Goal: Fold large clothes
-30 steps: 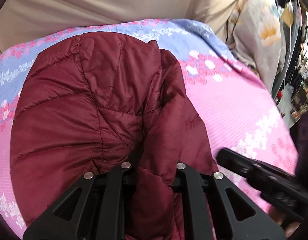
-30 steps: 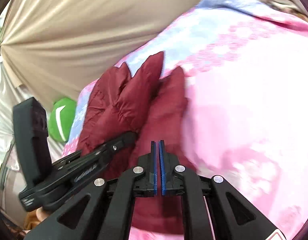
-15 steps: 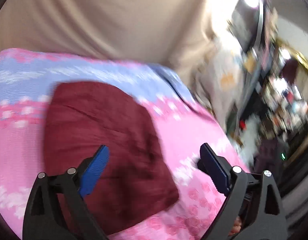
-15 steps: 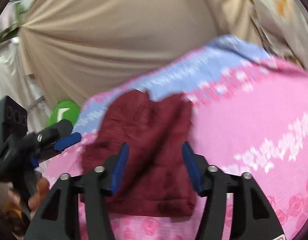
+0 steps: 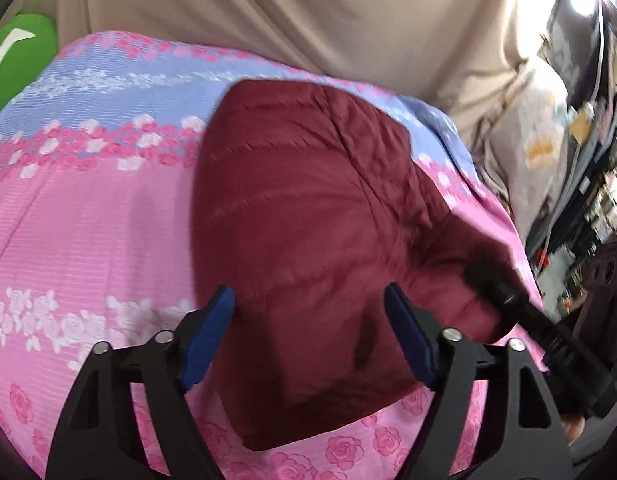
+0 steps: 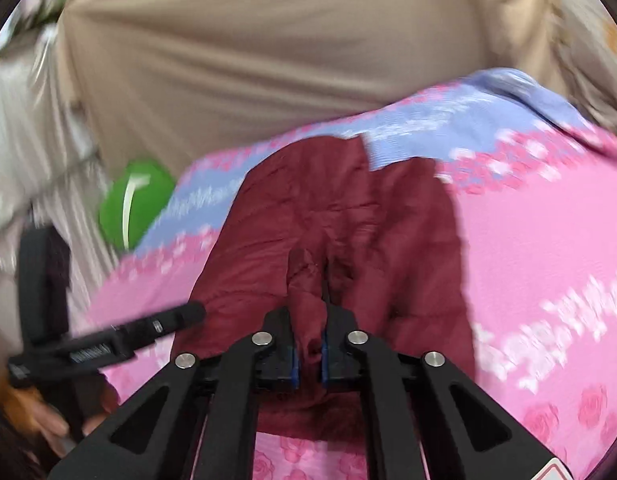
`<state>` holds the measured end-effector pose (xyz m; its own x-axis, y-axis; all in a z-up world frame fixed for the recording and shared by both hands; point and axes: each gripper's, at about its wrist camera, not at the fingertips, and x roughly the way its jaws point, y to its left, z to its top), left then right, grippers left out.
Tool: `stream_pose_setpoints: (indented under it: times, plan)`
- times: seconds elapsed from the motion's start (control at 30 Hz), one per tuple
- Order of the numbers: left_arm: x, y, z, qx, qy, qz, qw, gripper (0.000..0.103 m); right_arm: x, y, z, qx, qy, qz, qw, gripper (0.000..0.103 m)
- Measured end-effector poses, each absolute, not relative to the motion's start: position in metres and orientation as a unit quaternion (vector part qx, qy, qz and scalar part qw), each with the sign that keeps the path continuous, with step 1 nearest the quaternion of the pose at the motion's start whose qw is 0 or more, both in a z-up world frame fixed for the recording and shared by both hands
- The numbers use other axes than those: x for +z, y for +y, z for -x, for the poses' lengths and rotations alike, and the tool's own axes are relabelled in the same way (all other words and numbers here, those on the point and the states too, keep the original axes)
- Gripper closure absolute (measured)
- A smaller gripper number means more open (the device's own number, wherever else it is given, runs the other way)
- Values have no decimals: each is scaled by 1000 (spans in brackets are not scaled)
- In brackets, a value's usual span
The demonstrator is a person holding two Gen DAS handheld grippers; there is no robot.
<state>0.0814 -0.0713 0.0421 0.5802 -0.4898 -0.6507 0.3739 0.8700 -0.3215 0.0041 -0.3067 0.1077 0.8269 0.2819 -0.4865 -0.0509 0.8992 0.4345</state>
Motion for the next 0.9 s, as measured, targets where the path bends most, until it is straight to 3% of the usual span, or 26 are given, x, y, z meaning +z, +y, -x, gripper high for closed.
stream_pose_setpoints:
  times: [0.1, 0.27, 0.4, 0.6, 0.67, 0.73, 0.9]
  plan:
    - [34, -95, -80, -250, 387, 38, 887, 34, 90, -330, 14, 68, 282, -246, 925, 98]
    - [13, -121, -81, -232, 396, -17, 888, 35, 24, -347, 8, 47, 353, -296, 886, 98]
    - [3, -133, -80, -211, 391, -49, 895, 34, 21, -349, 3, 48, 370, -295, 880, 97]
    - [3, -133, -83, -205, 392, -44, 896, 34, 96, -362, 16, 25, 283, -266, 921, 75]
    - [3, -134, -82, -203, 391, -47, 897, 33, 119, -362, -1, 24, 263, -254, 931, 60]
    - [5, -135, -82, -202, 392, -45, 896, 33, 130, -356, -30, 24, 261, -233, 936, 54]
    - [7, -134, -83, -203, 397, -45, 894, 32, 112, -342, -111, 16, 306, -214, 928, 53]
